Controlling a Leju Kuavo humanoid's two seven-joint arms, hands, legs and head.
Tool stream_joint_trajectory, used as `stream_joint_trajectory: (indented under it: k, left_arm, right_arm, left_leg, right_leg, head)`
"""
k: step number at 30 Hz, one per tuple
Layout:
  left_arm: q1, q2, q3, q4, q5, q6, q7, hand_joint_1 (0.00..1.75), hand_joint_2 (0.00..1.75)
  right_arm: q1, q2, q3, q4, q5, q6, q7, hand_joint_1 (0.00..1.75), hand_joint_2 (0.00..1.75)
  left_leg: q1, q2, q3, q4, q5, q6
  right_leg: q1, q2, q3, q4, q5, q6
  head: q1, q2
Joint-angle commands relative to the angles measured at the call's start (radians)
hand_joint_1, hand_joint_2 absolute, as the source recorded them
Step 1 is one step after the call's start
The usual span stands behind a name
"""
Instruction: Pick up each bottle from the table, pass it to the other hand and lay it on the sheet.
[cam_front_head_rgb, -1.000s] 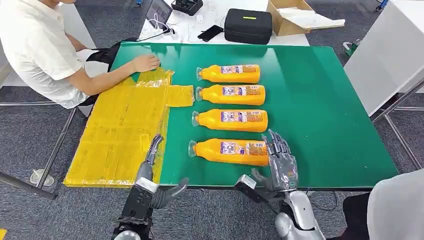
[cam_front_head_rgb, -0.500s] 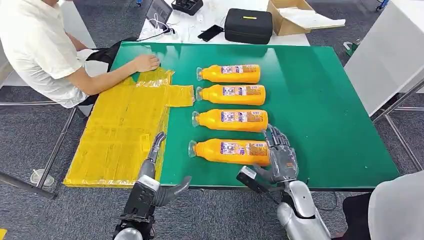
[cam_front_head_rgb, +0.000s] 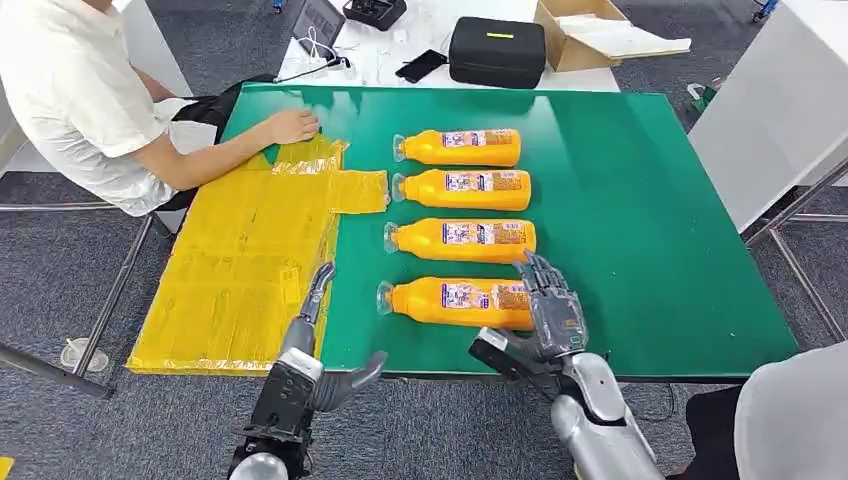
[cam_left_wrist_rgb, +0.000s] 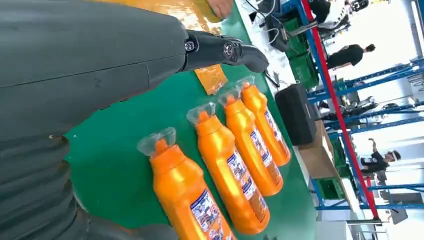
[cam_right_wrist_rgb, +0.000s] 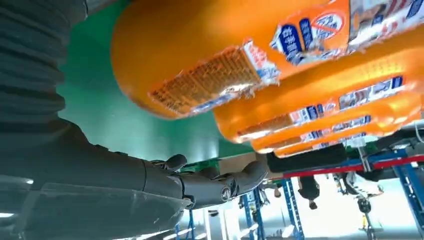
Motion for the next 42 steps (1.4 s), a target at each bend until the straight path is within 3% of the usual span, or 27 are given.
stream_joint_trajectory:
  k: [1,3,8,9,24,32,40,41,42]
  left_arm:
    - [-0.027,0.006,0.01,0.043,-0.005,-0.01,0.001,0.0,1.75]
    - [-0.028,0.007,0.008,0.044,-0.005,-0.014,0.002,0.0,1.75]
    - [-0.031,0.006,0.004,0.042,-0.004,-0.023,0.002,0.0,1.75]
    - [-0.03,0.005,0.003,0.041,-0.004,-0.025,0.002,0.0,1.75]
    - [-0.034,0.004,-0.001,0.049,-0.003,-0.036,0.004,0.0,1.75]
    - [-0.044,0.004,0.003,0.056,0.002,-0.043,0.004,0.0,1.75]
    - [-0.064,0.002,0.004,0.072,0.019,-0.044,-0.011,0.0,1.75]
    - [-0.067,0.002,0.003,0.073,0.022,-0.043,-0.013,0.0,1.75]
    - [-0.069,0.002,0.003,0.075,0.024,-0.043,-0.015,0.0,1.75]
  right_arm:
    - [-0.059,0.001,0.037,0.108,-0.008,0.022,0.001,0.0,1.75]
    - [-0.075,-0.001,0.037,0.13,-0.025,0.05,0.005,0.0,1.75]
    - [-0.098,-0.002,0.046,0.175,-0.036,0.059,-0.008,0.0,1.75]
    - [-0.096,-0.001,0.048,0.175,-0.035,0.057,-0.009,0.0,1.75]
    - [-0.095,0.014,0.066,0.198,-0.041,0.078,-0.009,0.0,1.75]
    - [-0.16,0.015,0.065,0.268,-0.048,0.072,-0.005,0.0,1.75]
    - [-0.207,-0.006,0.071,0.39,-0.069,0.17,0.019,0.0,1.75]
    - [-0.218,-0.004,0.062,0.421,-0.082,0.172,0.014,1.47,1.75]
    - [-0.227,-0.01,0.067,0.437,-0.072,0.171,0.019,1.75,1.75]
  left_leg:
    - [0.0,0.004,0.008,-0.001,-0.003,0.0]
    - [0.0,0.002,0.002,0.0,-0.001,0.0]
    - [0.0,0.004,0.007,0.0,-0.003,0.001]
    - [0.0,0.001,0.003,-0.001,-0.001,0.0]
    - [0.0,0.002,0.004,0.0,-0.001,0.0]
    - [0.0,0.004,0.005,-0.001,-0.001,0.0]
    - [0.0,0.001,0.004,-0.001,0.0,0.001]
    - [0.0,0.001,0.006,-0.001,-0.001,0.001]
    - [0.0,0.001,0.006,-0.001,-0.001,0.001]
  right_leg:
    - [0.001,0.002,0.008,-0.001,-0.002,-0.003]
    - [0.0,0.001,0.002,-0.001,0.0,-0.001]
    - [0.001,0.002,0.007,-0.001,-0.001,-0.002]
    - [0.0,0.001,0.002,-0.001,0.0,-0.001]
    - [0.001,0.001,0.004,-0.001,-0.001,-0.002]
    - [0.0,0.002,0.004,-0.001,-0.001,-0.002]
    - [0.0,0.0,0.003,-0.001,0.0,-0.001]
    - [0.001,0.0,0.005,-0.001,-0.001,-0.002]
    - [0.001,0.0,0.005,-0.001,0.0,-0.001]
  head:
    - [0.0,0.0]
    - [0.0,0.0]
    - [0.0,0.0]
    - [0.0,0.0]
    - [0.0,0.0]
    - [0.0,0.0]
    - [0.0,0.0]
    - [0.0,0.0]
    - [0.0,0.0]
